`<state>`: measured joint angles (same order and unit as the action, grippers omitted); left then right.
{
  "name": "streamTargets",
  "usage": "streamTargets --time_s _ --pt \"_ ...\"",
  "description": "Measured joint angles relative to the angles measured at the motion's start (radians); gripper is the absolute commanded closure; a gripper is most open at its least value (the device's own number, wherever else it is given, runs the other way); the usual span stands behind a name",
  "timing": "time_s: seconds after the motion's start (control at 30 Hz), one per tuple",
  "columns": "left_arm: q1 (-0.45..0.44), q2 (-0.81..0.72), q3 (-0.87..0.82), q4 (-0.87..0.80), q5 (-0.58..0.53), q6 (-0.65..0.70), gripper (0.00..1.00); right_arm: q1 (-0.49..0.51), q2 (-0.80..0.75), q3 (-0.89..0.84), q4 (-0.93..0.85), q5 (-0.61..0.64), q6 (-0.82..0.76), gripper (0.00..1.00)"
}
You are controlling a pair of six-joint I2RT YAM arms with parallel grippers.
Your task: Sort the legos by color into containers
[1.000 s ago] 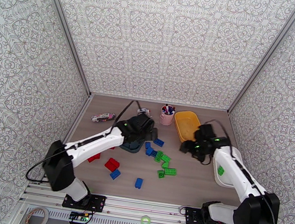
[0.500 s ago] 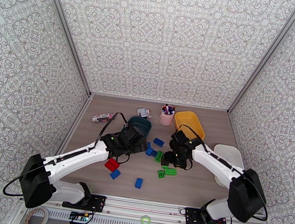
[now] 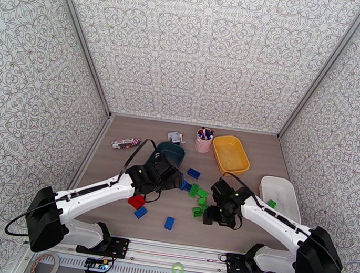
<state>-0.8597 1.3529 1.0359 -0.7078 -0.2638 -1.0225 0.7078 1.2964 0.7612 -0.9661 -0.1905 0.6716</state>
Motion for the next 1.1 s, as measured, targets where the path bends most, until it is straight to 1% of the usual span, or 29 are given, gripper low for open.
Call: streamTargets --time_s 0.2,0.37,0.5,0.6,0.7,0.87,0.9,0.97,1.1 --pt "-0.002 0.018 0.035 -0.008 -0.001 0.000 0.03 0.000 0.120 0.004 0.037 0.040 0.005 0.21" --pt "-0.002 0.022 0.049 -0.011 -0.004 0.001 0.03 0.000 0.220 0.046 0.061 0.076 -0.008 0.19" --pt "-0.002 0.022 0.049 -0.020 -0.014 0.001 0.02 -0.007 0.255 0.087 0.070 0.111 -0.019 0.17" --pt "-0.002 0.022 0.054 -0.029 -0.023 0.001 0.02 -0.041 0.274 0.124 0.075 0.124 -0.036 0.17" --pt "-0.002 0.022 0.063 -0.034 -0.027 0.001 0.02 -0.087 0.313 0.164 0.081 0.132 -0.062 0.19" --pt "-0.005 0.022 0.076 -0.041 -0.031 0.001 0.02 -0.151 0.423 0.251 0.090 0.131 -0.103 0.27" --pt "-0.006 0.022 0.077 -0.041 -0.032 0.001 0.02 -0.158 0.435 0.265 0.079 0.127 -0.108 0.26" --pt "-0.010 0.022 0.077 -0.042 -0.034 0.001 0.02 -0.165 0.452 0.288 0.072 0.122 -0.122 0.22" --pt "-0.022 0.026 0.079 -0.042 -0.038 0.000 0.02 -0.166 0.473 0.332 0.097 0.095 -0.151 0.17"
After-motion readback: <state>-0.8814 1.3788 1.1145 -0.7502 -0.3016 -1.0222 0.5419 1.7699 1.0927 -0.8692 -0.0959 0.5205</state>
